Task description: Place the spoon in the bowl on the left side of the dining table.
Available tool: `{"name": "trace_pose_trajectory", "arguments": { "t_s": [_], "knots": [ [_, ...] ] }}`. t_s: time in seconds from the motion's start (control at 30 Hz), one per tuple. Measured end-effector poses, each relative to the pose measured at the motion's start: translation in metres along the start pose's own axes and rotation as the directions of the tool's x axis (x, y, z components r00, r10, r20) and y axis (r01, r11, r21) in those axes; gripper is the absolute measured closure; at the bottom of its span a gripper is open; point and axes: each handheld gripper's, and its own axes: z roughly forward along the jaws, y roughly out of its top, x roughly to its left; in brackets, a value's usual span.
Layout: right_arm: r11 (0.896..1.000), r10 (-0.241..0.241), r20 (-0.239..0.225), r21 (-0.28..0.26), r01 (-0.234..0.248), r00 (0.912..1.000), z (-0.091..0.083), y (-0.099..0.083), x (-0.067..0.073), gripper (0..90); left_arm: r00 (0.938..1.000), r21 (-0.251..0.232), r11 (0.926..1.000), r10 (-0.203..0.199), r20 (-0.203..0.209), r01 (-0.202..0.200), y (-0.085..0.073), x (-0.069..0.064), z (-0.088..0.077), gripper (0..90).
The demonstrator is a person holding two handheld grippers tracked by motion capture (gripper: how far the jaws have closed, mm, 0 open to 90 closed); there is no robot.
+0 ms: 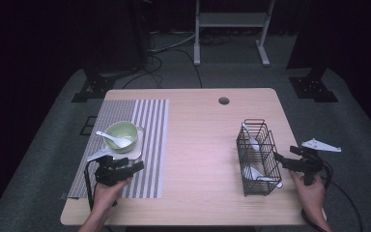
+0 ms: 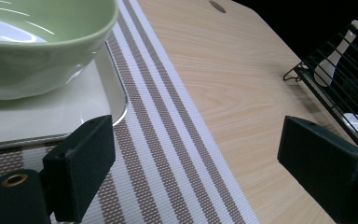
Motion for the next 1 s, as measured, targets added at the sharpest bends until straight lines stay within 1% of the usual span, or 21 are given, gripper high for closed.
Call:
{"name": "trace_pose_trajectory", "arguments": {
  "t_s": [0.47,0.73,1.0],
  "knots": [
    [1.0,0.003,-0.003,-0.005,-0.003,1.0,-0.001,0.0,0.0,14.7,0.9989,0.027,0.9989,0.036,0.031,-0.037,0.001,-0.017,0.019,10.1],
    [1.0,0.003,-0.004,-0.005,-0.003,1.0,-0.001,0.0,0.0,14.7,0.9963,0.035,0.9969,0.068,0.053,-0.07,0.002,-0.029,0.03,10.1],
    [1.0,0.001,-0.005,-0.008,-0.001,1.0,-0.001,0.0,0.0,14.7,0.9937,0.042,0.9946,0.092,0.065,-0.094,0.001,-0.035,0.037,10.2]
  ]
}}
